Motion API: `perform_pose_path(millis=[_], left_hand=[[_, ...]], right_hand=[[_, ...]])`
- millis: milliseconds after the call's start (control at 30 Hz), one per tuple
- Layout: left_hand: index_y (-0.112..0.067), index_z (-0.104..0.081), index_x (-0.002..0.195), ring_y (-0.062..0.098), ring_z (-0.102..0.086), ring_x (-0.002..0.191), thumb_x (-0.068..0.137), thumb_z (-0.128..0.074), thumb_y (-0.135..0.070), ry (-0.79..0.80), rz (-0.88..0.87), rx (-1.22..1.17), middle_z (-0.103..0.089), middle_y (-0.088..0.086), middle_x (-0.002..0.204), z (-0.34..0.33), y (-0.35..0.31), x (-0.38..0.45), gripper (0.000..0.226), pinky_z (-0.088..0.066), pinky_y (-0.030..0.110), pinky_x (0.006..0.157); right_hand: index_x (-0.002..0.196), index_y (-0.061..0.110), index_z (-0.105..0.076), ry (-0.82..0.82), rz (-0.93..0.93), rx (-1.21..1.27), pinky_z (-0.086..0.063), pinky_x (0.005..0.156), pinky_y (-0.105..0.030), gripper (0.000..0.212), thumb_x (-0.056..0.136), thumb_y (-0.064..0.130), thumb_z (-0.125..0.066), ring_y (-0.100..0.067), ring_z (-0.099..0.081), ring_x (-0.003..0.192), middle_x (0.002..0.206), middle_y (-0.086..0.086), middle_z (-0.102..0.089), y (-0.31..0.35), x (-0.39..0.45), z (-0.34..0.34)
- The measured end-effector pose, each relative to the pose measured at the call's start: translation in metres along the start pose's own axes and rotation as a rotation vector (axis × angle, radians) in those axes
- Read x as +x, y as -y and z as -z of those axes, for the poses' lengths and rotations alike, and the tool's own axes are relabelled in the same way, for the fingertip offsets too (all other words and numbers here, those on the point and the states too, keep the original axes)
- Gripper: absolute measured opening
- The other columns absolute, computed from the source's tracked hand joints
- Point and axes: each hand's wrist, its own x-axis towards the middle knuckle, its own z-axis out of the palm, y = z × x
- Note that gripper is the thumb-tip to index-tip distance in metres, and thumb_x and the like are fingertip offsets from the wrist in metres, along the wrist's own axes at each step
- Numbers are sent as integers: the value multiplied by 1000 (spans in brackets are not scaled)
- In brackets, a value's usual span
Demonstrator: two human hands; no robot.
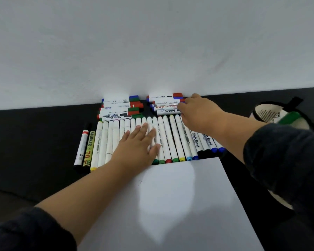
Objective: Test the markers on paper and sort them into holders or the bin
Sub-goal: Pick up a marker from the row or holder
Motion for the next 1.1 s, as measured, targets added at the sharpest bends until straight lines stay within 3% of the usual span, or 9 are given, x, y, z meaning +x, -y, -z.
perform_pose_path(millis=[233, 467, 567, 667, 933, 1100], left_hand=[[-28, -2, 150, 13, 9, 145, 99, -18, -48, -20, -5, 23, 9, -2, 158, -5, 4, 2, 58, 6, 34, 117], [-29, 0, 150, 14, 8, 145, 98, -16, -50, -29, -16, 35, 9, -2, 158, -8, 6, 2, 59, 5, 34, 116], [-29, -2, 150, 14, 6, 145, 91, -5, -55, -40, -10, 34, 7, -3, 158, -9, 6, 3, 65, 5, 34, 116], [-29, -3, 150, 14, 5, 145, 82, -3, -55, -39, -7, 28, 5, -3, 159, -10, 6, 2, 73, 5, 34, 115], [-27, 0, 151, 16, 10, 145, 98, -16, -49, 52, 0, 37, 10, -1, 158, -7, 6, 2, 59, 6, 36, 117], [-23, 4, 150, 19, 9, 145, 99, -15, -47, 148, -9, 84, 11, 3, 158, 6, 3, 6, 59, 3, 37, 116]], right_hand=[[132, 8, -42, 89, -16, 59, -40, 82, -36, 46, 87, -2, -40, -30, -40, 116, 121, -14, -48, 10, 38, -18], [122, 6, -53, 151, -10, 22, -40, 86, -35, 34, 91, 0, -40, -30, -43, 117, 123, -14, -52, 13, 63, -24], [120, 5, -55, 157, -19, -6, -36, 77, -32, 35, 90, -2, -41, -30, -46, 115, 121, -15, -53, 15, 69, -25], [121, 4, -54, 149, -20, -10, -35, 77, -32, 34, 89, -2, -41, -30, -45, 116, 123, -15, -52, 19, 73, -25], [118, 2, -46, -21, -3, 127, -37, 75, -33, 31, 88, -1, -48, -30, -45, 108, 118, -15, -48, 19, 59, -18], [120, 3, -47, -40, -4, 228, -39, 79, -34, 30, 90, 7, -50, -30, -50, 103, 117, -14, -50, 26, 34, -3]])
